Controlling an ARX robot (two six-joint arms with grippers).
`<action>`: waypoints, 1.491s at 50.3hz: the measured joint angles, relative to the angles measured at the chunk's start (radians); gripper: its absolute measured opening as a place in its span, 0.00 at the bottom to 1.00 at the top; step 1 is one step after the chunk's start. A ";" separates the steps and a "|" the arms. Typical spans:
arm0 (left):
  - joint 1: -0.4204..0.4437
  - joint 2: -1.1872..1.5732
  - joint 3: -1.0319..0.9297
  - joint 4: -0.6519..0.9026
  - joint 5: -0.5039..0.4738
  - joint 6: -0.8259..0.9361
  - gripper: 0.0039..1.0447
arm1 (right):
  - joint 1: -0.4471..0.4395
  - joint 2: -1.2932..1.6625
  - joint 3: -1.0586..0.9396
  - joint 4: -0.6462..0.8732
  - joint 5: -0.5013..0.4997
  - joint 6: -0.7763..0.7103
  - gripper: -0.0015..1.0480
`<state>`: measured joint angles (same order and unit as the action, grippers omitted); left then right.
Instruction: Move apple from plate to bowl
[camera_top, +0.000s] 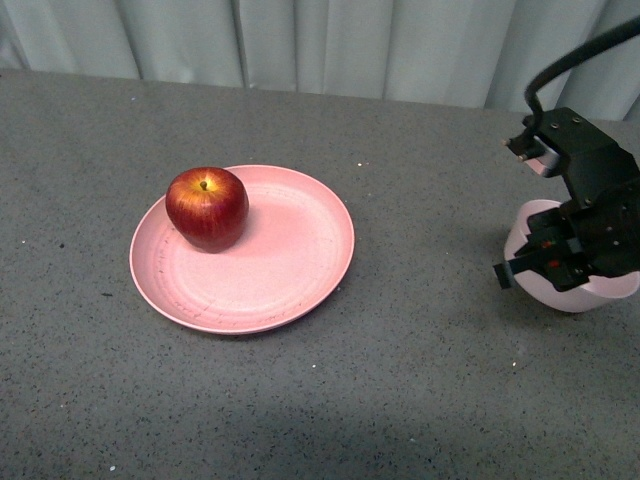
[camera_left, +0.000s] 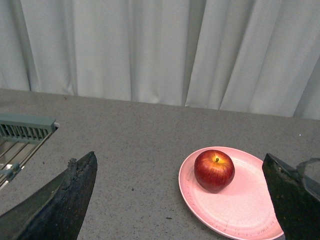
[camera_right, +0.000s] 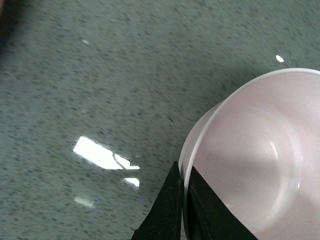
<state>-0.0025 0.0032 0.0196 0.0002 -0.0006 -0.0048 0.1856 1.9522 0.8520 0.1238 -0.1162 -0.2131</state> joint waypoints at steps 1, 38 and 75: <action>0.000 0.000 0.000 0.000 0.000 0.000 0.94 | 0.005 0.000 0.003 -0.002 -0.002 0.002 0.01; 0.000 0.000 0.000 0.000 0.000 0.000 0.94 | 0.240 0.125 0.202 -0.018 -0.072 0.097 0.01; 0.000 0.000 0.000 0.000 0.000 0.000 0.94 | 0.214 0.074 0.122 0.183 0.027 0.136 0.78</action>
<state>-0.0025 0.0032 0.0196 0.0002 -0.0006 -0.0048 0.3992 2.0262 0.9737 0.3065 -0.0895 -0.0772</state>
